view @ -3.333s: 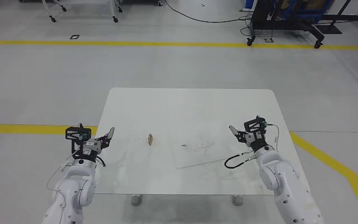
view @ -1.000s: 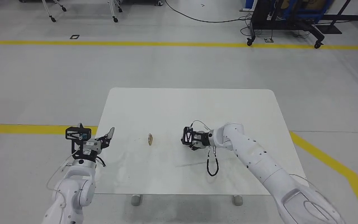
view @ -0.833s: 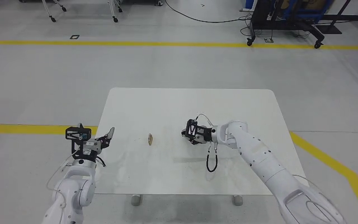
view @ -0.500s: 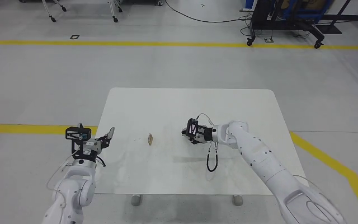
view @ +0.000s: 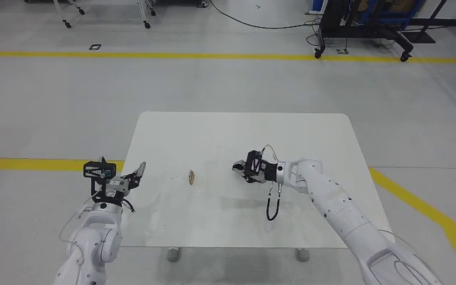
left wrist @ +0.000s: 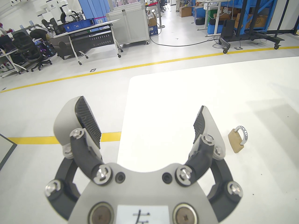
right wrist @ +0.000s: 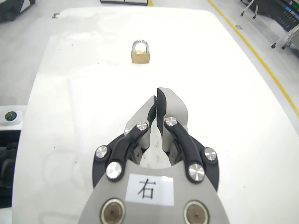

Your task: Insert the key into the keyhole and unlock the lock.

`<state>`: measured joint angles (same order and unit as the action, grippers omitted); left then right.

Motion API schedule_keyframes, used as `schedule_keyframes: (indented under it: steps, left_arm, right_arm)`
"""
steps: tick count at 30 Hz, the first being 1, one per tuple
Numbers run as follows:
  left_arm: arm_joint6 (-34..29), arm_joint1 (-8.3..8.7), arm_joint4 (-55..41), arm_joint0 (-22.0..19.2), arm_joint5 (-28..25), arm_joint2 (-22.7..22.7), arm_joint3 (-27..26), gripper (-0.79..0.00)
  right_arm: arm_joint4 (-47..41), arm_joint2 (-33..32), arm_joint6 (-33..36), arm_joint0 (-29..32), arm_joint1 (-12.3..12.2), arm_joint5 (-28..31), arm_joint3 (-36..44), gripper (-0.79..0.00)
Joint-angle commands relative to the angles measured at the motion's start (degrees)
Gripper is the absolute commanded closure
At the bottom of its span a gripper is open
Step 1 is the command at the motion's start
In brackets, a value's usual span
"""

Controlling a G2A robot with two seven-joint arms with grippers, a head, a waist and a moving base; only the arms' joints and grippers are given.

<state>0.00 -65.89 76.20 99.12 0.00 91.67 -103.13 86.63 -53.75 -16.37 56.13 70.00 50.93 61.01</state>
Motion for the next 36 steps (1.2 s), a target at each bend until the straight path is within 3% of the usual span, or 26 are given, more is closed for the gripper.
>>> schedule_keyframes:
  steps: [1, 9, 15, 21, 25, 31, 36]
  left_arm:
    - [0.0, 0.00, 0.0, 0.0, 0.0, 0.0, 0.0, -0.785]
    - [-0.3, 0.08, 1.9, 0.1, 0.5, 0.3, -0.3, -0.785]
    - [-5.1, 0.14, 9.6, -1.3, -3.4, -4.0, -6.7, -0.785]
    - [-10.0, -0.53, 14.4, -9.7, -12.5, -15.9, -6.7, -0.785]
    - [-12.2, -1.49, 16.0, -16.0, -13.4, -22.4, -3.6, -0.785]
    - [-16.5, -3.35, 19.8, -26.8, -12.8, -30.7, 5.9, -0.785]
    - [-17.8, -4.62, 23.2, -31.7, -12.1, -35.5, 12.0, -0.785]
  right_arm:
    - [1.9, -1.0, -6.5, 0.9, -0.8, 1.5, 0.2, 0.000]
    - [1.9, -1.0, -6.5, 0.9, -0.8, 1.5, 0.2, 0.000]
    - [1.9, -1.0, -6.5, 0.9, -0.8, 1.5, 0.2, 0.000]
    - [1.9, -1.0, -6.5, 0.9, -0.8, 1.5, 0.2, 0.000]
    - [1.9, -1.0, -6.5, 0.9, -0.8, 1.5, 0.2, 0.000]
    - [1.9, -1.0, -6.5, 0.9, -0.8, 1.5, 0.2, 0.000]
    - [1.9, -1.0, -6.5, 0.9, -0.8, 1.5, 0.2, 0.000]
